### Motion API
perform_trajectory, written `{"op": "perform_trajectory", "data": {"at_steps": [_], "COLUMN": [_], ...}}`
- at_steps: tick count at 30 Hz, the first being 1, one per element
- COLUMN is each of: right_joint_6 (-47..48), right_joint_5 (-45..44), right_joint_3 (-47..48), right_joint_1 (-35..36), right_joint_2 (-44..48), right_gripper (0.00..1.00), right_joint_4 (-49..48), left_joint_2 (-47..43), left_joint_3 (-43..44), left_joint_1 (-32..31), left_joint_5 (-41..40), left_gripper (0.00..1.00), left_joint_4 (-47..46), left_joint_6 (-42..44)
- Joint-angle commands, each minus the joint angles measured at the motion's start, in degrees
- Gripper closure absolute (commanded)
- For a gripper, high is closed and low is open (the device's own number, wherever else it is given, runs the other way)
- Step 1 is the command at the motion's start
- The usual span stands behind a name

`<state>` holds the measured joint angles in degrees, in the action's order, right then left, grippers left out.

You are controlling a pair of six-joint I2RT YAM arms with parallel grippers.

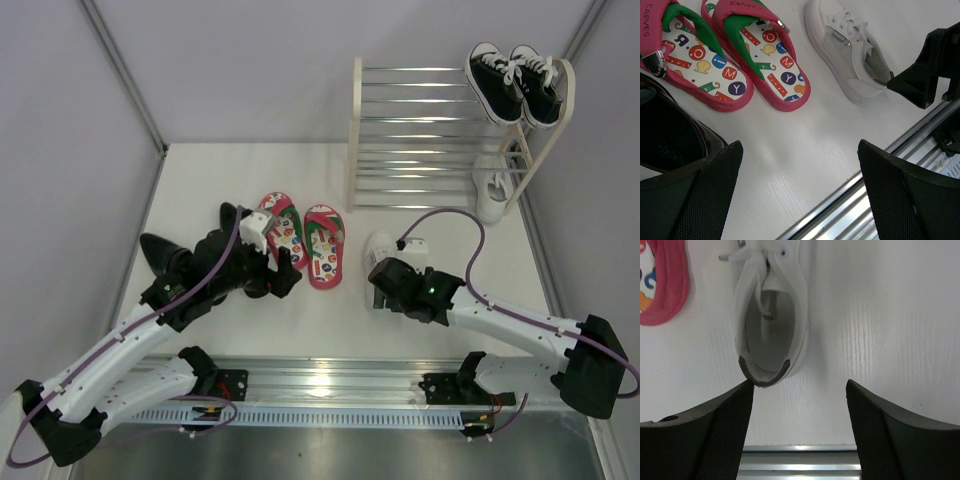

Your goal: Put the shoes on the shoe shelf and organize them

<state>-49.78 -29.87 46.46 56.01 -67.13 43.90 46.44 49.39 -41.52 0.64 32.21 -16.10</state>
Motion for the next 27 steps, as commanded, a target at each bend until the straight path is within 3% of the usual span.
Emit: {"op": "perform_trajectory", "data": {"at_steps": [1,10,20,25,27], "right_joint_6": [-0.59,5.56,7.85,10.58,11.37], "right_joint_5": [-2.83,5.69,8.16,7.37,7.37], "right_joint_3": [1.88,-2.59,-5.41,-5.5,-4.37], "right_joint_1": [-3.18,-13.1,-13.38,-14.69,-16.71], "right_joint_2": [3.06,3.42,-3.52,-6.78,-8.53], "right_gripper": [0.24,0.3,0.41,0.58,0.77], "right_joint_4": [-1.71,-11.99,-18.5,-19.29,-19.55], "left_joint_2": [0.14,4.71,8.23,8.85,9.28], "left_joint_3": [-0.87,2.29,4.05,4.14,4.31], "left_joint_1": [-0.41,-1.11,-4.89,-5.42,-5.77], "left_joint_5": [0.67,0.05,0.68,-0.03,-0.29], "left_gripper": [0.01,0.01,0.01,0.01,0.01], "left_joint_4": [-1.18,0.05,-1.8,-2.15,-2.76], "left_joint_6": [-0.43,-1.39,-3.24,-3.41,-3.76]}}
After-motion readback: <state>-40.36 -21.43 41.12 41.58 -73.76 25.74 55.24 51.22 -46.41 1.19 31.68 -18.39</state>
